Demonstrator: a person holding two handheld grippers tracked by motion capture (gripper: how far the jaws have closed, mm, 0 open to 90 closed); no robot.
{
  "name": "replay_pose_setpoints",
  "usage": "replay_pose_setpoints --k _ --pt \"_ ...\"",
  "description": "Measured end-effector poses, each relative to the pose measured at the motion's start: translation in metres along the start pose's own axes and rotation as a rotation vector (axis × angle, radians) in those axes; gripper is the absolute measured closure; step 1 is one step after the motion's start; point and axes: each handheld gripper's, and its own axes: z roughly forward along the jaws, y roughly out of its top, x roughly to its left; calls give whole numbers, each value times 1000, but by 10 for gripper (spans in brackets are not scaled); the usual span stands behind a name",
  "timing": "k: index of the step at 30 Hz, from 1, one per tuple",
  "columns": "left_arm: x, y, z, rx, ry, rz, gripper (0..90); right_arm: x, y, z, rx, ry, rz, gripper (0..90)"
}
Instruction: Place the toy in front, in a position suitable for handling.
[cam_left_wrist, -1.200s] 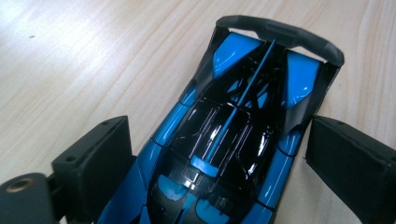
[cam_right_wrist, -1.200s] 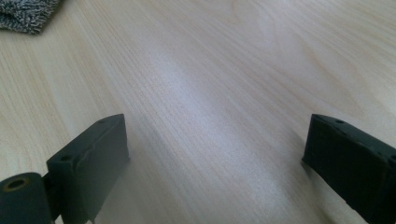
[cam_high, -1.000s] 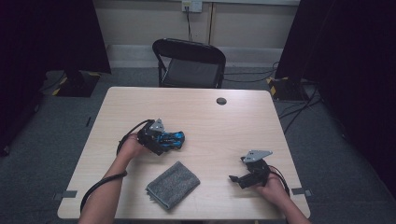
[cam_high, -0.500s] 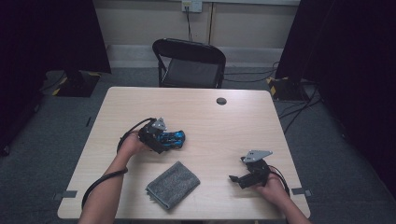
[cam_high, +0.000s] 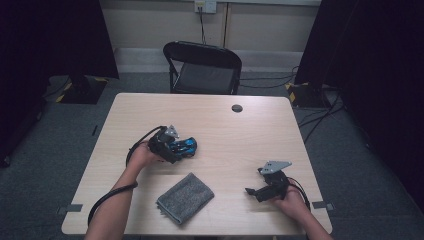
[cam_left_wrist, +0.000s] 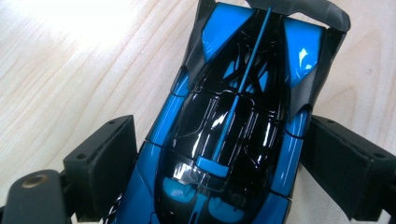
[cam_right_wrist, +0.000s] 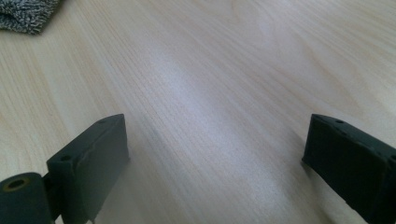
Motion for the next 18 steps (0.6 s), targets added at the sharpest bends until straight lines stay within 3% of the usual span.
replay_pose_setpoints --k 2,3,5,8,11,12,13,18 --pt "0 0 -4 -21 -2 12 210 0 0 0 0 1 0 58" --pt "3 1 -5 -17 -30 -55 245 0 0 0 0 0 0 58" --pt "2 2 -4 -17 -22 -46 244 0 0 0 0 0 0 58" --pt "2 0 -2 -43 -26 -71 240 0 0 0 0 0 1 58" --pt "4 -1 -4 -46 -31 -55 234 0 0 0 0 -1 1 58" --pt "2 -1 -3 -64 -28 -79 229 0 0 0 0 -1 1 58" --pt "4 -1 -3 -42 -29 -50 217 0 0 0 0 -1 1 58" --pt "6 6 -4 -41 -41 -35 198 0 0 0 0 -1 1 58"
